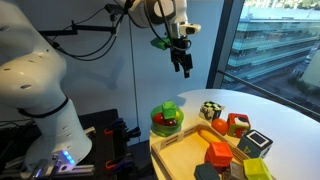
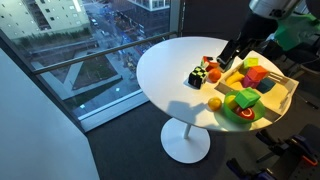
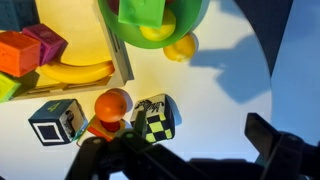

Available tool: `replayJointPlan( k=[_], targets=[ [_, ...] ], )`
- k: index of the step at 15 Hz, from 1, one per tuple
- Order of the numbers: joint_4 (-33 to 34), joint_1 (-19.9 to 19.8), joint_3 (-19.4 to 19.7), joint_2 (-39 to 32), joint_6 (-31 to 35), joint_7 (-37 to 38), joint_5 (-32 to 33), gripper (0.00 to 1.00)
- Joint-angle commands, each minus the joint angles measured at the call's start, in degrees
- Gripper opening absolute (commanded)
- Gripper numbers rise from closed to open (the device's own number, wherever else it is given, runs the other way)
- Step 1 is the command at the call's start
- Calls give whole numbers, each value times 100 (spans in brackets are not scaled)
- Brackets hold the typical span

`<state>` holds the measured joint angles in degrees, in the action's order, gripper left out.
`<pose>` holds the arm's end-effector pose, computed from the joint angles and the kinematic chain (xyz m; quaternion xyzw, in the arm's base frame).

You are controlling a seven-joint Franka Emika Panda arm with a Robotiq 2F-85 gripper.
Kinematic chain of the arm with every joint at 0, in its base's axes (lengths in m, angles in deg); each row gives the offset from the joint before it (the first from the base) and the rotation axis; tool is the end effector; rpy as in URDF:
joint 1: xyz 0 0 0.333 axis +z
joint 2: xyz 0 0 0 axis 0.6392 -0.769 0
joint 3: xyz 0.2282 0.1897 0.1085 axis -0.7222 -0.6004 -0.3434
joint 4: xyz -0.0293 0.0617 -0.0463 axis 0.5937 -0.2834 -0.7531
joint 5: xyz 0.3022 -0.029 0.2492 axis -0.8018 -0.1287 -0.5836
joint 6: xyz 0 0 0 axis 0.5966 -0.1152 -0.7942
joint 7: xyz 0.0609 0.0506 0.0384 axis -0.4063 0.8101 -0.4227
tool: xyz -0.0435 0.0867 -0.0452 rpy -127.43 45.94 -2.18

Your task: Put the black and white toy on the wooden tray

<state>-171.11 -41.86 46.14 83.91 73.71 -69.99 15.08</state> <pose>0.4658 0.0407 0.4087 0.9950 -0.0251 0.0894 0.0368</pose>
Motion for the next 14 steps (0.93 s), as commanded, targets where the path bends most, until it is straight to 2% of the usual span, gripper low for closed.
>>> replayJointPlan(
  k=[1, 3, 5, 6, 8, 14],
  targets=[
    [369, 161, 298, -420, 27, -593, -198, 100],
    [480, 138, 329, -537, -64, -557, -9, 100],
    [500, 8, 227, -521, 38, 27, 775, 100],
    [347, 134, 335, -470, 20, -322, 319, 100],
    [390, 113, 325, -488, 28, -118, 617, 100],
    [401, 113, 323, -488, 27, -116, 636, 100]
  ],
)
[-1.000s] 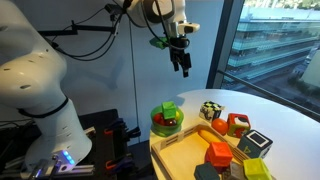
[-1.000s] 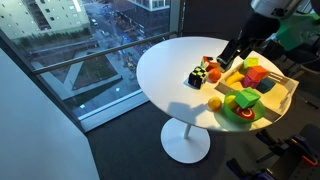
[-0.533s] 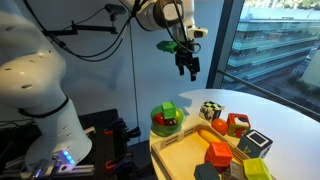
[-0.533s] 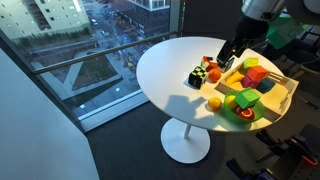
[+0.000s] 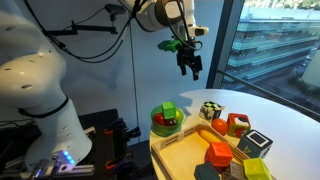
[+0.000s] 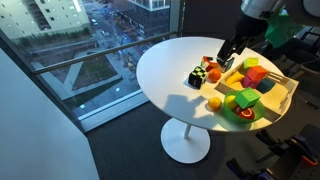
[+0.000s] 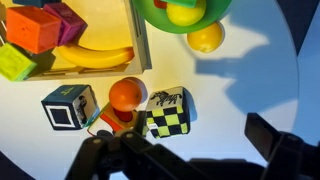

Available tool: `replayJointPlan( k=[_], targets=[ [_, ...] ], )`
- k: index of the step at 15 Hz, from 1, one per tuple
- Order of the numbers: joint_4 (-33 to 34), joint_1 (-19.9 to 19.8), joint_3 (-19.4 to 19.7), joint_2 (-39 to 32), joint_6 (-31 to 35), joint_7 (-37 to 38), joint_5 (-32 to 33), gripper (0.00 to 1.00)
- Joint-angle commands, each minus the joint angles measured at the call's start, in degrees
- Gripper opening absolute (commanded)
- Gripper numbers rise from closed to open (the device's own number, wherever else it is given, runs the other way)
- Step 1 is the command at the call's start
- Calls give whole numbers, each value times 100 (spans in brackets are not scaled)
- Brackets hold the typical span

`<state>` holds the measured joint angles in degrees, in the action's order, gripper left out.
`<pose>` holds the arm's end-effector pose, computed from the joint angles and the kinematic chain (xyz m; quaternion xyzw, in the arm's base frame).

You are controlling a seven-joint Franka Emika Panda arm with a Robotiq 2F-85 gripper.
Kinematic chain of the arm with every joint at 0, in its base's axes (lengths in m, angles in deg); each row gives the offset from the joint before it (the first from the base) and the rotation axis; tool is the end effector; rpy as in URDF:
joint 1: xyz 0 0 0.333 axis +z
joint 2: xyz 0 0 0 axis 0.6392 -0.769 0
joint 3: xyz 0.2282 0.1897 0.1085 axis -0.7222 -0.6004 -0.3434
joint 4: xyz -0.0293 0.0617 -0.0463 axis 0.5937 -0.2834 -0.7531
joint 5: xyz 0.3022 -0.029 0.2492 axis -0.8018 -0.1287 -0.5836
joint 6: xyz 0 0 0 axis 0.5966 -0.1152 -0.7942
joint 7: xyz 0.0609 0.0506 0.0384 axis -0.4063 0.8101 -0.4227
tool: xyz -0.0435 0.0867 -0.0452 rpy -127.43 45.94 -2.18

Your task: Put the black and white toy on the wooden tray

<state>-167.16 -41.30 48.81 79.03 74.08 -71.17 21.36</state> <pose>0.4913 0.0235 0.4012 0.9936 0.0041 0.0874 0.0712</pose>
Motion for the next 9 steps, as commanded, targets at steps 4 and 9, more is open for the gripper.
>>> replayJointPlan(
  k=[4, 9],
  targets=[
    [52, 47, 75, -84, 27, 13, -1, 100],
    [181, 35, 141, -377, 54, 6, -11, 100]
  ],
)
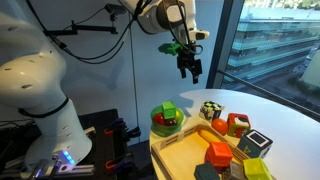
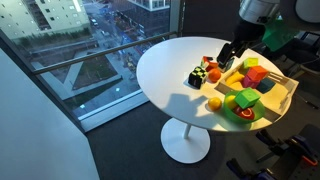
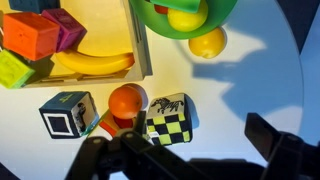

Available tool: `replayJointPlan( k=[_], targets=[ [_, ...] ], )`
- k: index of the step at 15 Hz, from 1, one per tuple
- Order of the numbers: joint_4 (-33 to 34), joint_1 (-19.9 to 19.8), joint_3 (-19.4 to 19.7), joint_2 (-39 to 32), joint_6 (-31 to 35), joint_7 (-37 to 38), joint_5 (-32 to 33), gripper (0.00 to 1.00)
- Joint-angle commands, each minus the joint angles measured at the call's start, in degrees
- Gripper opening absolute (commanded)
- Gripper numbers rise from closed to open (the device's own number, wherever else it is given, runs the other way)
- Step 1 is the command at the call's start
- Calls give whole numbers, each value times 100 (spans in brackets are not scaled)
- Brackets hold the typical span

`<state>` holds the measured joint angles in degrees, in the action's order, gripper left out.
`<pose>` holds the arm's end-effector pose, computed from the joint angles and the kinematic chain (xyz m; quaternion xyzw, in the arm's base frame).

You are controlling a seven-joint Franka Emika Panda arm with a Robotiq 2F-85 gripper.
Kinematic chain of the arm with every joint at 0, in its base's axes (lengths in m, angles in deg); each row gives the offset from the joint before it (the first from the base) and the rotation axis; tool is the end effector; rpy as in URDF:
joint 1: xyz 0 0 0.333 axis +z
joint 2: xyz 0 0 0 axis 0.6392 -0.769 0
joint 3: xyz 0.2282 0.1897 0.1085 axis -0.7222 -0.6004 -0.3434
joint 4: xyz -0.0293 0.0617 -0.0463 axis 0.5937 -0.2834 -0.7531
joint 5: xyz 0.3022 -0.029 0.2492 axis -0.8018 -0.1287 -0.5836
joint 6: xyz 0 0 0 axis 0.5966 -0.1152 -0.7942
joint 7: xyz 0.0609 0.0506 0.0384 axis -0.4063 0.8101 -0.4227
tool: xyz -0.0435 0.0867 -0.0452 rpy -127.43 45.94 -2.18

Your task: Put the black and white toy on the wooden tray

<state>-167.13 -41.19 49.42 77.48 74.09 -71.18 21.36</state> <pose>0.4933 0.0191 0.3882 0.9948 0.0008 0.0741 0.0704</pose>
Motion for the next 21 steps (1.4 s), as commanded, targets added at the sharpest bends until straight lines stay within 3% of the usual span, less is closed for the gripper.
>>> replayJointPlan(
  k=[1, 21],
  targets=[
    [205, 22, 99, -306, 79, 0, -6, 100],
    [1287, 49, 370, -2520, 1486, -489, -388, 100]
  ],
)
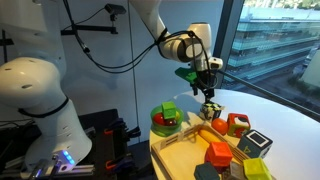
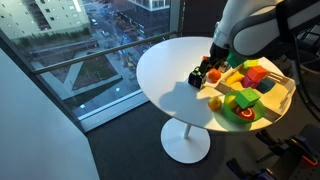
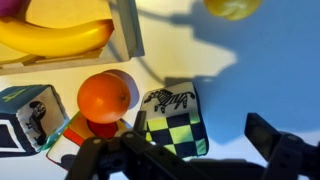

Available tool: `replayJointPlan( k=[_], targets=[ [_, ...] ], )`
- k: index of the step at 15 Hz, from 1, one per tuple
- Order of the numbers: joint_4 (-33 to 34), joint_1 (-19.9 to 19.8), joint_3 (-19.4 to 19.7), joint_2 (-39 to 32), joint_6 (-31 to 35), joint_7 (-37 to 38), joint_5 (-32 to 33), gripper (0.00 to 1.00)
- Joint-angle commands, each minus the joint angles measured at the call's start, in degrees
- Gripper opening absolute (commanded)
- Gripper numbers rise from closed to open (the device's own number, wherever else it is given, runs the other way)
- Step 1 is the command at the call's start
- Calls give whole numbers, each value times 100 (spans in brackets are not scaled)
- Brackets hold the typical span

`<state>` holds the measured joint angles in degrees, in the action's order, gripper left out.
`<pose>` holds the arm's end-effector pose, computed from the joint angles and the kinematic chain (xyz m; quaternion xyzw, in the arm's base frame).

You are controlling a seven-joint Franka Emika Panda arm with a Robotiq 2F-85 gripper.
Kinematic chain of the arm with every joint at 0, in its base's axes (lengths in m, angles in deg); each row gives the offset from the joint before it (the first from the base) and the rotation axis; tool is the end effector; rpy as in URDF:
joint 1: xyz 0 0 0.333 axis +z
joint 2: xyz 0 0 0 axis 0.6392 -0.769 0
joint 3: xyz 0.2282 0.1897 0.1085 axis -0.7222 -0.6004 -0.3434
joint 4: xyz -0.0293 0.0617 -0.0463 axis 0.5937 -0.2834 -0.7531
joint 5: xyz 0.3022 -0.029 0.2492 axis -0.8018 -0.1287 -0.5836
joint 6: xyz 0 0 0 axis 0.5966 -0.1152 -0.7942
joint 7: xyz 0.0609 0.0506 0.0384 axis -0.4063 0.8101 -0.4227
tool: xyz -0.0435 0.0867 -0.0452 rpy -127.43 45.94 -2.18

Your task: Put the black and white toy on the wooden tray

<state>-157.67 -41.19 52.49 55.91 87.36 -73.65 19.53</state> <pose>0.5670 -0.0027 0.2826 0.9960 -0.0033 0.0794 0.0415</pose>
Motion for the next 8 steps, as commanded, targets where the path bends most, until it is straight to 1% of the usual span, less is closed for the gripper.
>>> replayJointPlan(
  k=[1, 4, 8],
  targets=[
    [408, 48, 57, -459, 222, -268, -238, 100],
    [598, 86, 80, -757, 479, -292, -199, 100],
    [847, 260, 256, -1073, 682, -238, 34, 100]
  ],
)
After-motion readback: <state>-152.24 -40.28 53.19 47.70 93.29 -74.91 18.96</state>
